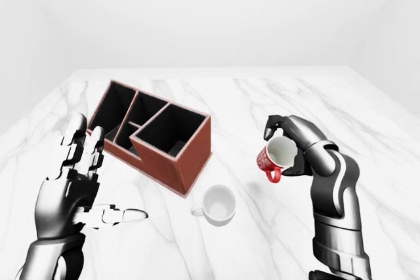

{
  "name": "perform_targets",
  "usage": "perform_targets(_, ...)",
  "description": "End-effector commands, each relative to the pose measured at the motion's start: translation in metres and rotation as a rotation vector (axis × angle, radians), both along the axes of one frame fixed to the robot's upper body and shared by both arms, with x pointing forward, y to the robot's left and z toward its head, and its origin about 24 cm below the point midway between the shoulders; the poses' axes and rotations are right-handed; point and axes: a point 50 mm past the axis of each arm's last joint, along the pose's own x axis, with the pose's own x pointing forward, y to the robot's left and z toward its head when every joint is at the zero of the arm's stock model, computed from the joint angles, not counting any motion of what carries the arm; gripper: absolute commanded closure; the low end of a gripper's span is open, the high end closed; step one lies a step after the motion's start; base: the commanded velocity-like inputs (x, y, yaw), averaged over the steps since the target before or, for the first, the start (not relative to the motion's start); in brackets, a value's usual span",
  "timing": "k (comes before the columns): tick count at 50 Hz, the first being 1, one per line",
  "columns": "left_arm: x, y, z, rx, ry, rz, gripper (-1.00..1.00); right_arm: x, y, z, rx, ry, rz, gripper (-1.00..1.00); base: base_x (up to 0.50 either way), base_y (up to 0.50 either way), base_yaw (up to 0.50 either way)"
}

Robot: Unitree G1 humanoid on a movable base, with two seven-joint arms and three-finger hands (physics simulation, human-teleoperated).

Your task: Pick up the red mug and place it to the right of the caddy.

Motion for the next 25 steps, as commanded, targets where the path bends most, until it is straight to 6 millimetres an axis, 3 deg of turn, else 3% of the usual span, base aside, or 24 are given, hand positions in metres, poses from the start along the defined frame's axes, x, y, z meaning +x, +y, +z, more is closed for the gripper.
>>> perform_targets(1, 0.0, 0.0, 0.0, 0.0, 0.001, 0.0, -1.0, 0.003, 0.015, 0.028, -0.054, -0.108, 0.039, 1.0, 0.0, 0.0, 0.0)
perform_targets(4, 0.0, 0.0, 0.0, 0.0, 0.0, 0.0, -1.0, 0.005, 0.016, 0.029, -0.06, -0.111, 0.042, 1.0, 0.0, 0.0, 0.0)
perform_targets(5, -0.002, 0.002, 0.004, -0.001, -0.016, 0.002, -1.0, 0.027, 0.043, 0.041, -0.096, -0.127, 0.11, 1.0, 0.0, 0.0, 0.0)
perform_targets(6, -0.002, 0.002, 0.004, -0.002, -0.019, 0.002, -1.0, 0.032, 0.047, 0.039, -0.095, -0.115, 0.117, 1.0, 0.0, 0.0, 0.0)
perform_targets(19, -0.002, 0.002, 0.004, -0.001, -0.019, 0.002, -1.0, 0.035, 0.05, 0.038, -0.096, -0.105, 0.117, 1.0, 0.0, 0.0, 0.0)
perform_targets(20, -0.002, 0.001, 0.004, -0.001, -0.017, 0.001, -1.0, 0.045, 0.067, 0.022, -0.099, -0.037, 0.156, 1.0, 0.0, 0.0, 0.0)
perform_targets(25, -0.002, 0.001, 0.004, -0.002, -0.019, 0.001, -1.0, 0.054, 0.073, 0.014, -0.071, 0.007, 0.166, 1.0, 0.0, 0.0, 0.0)
